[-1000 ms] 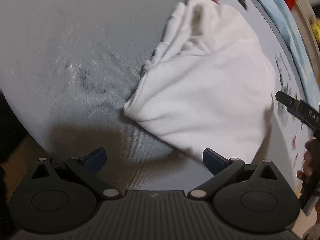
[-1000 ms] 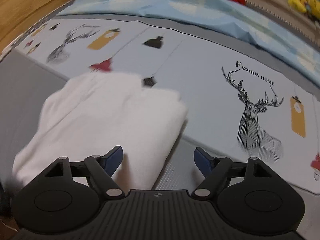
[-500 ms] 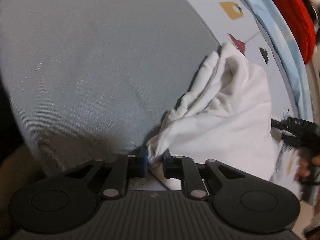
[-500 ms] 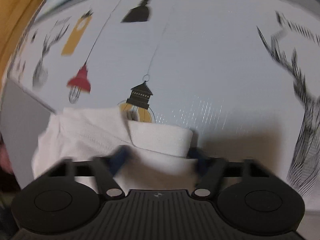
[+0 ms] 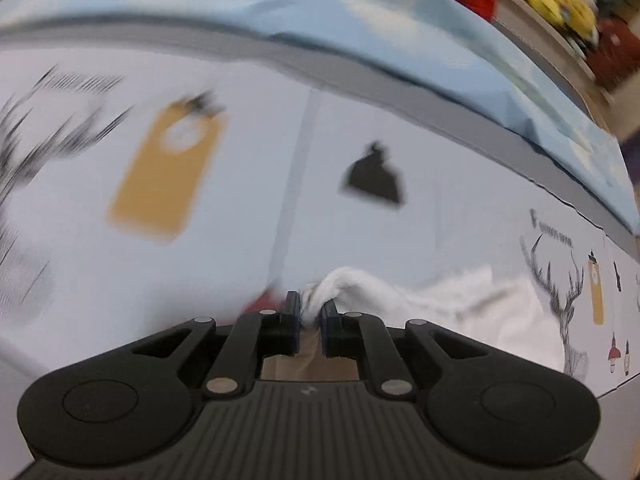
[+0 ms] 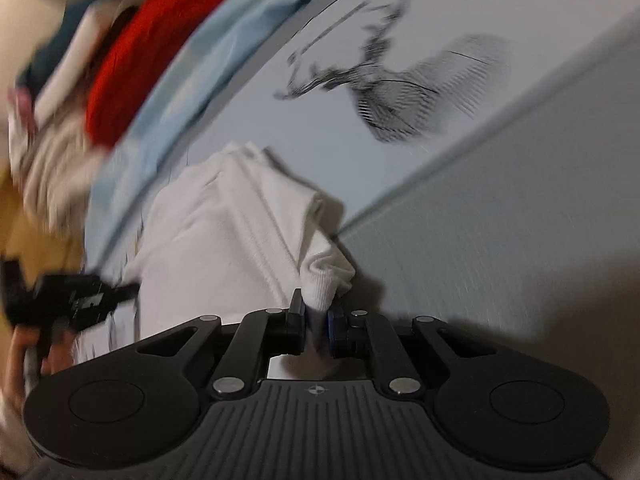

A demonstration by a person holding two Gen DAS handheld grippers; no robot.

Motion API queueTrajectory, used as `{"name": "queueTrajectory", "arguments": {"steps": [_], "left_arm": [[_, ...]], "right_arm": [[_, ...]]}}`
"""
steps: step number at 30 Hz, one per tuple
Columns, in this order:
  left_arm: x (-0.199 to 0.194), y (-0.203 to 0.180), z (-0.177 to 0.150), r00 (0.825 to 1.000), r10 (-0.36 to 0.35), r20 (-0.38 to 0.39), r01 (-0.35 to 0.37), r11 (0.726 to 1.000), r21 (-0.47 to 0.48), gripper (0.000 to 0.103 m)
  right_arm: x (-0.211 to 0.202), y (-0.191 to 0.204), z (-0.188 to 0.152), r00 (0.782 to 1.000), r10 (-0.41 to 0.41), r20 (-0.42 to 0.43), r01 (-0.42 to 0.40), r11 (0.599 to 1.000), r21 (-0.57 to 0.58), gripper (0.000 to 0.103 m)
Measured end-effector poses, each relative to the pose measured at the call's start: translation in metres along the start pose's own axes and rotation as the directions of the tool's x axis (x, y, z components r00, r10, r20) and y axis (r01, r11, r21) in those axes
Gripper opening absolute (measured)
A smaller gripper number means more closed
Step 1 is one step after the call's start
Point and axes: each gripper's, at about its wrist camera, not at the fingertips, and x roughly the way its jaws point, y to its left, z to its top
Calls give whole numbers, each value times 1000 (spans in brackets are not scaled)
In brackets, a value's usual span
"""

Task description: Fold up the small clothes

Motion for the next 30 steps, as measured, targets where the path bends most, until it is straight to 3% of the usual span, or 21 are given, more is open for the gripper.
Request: {"name": "queueTrajectory", "arguments": {"steps": [2,3,4,6,7,10,13,16,17,19,22,25,27,30], "left_arm": [[10,-13,19,1000,27,14,-28,999,41,13],[8,-13,22,998,50,31,-51,998,44,22],[5,-9,25,996,68,48,-70,997,33,41],[-9,2,21,991,95,98,-95,995,-2,67],[-16,11,22,987,105,125,-102,994,-29,71],[-26,34,17,987,77,141,-68,995,-73,71],[-21,25,8,991,31,133,-24,998,-58,71],[-14,4,1,993,-31,111,31,1000,6,75],[-7,-4,0,994,-28,107,25,999,26,77],[16,-17,8,994,62,91,-67,997,44,79],[26,-12,15,986,137,92,-138,990,1,82],[-3,0,7,980,141,138,-137,990,-33,86],[-40,6,-13,972,137,194,-142,990,15,86],[-97,7,-66,958,153,242,-172,983,58,103]], "right_arm": [[-1,8,-10,997,-36,63,37,999,-14,11],[1,13,-11,995,-64,74,67,997,-38,13],[1,20,-8,994,-86,73,91,993,-72,17],[-3,30,4,988,-128,89,141,976,-164,38],[-9,35,12,982,-137,133,164,963,-216,40],[-11,59,39,975,-105,196,176,902,-394,43],[21,98,74,993,-47,105,95,844,-527,31],[78,129,90,992,-127,-3,97,777,-622,17],[96,133,92,985,-171,4,133,750,-648,15],[129,138,97,966,-258,27,209,712,-670,15],[136,144,107,962,-256,91,255,737,-626,15],[111,134,106,961,-255,102,264,756,-598,31],[77,127,93,965,-240,110,256,752,-608,43],[16,120,58,968,-229,100,243,771,-589,61]]}}
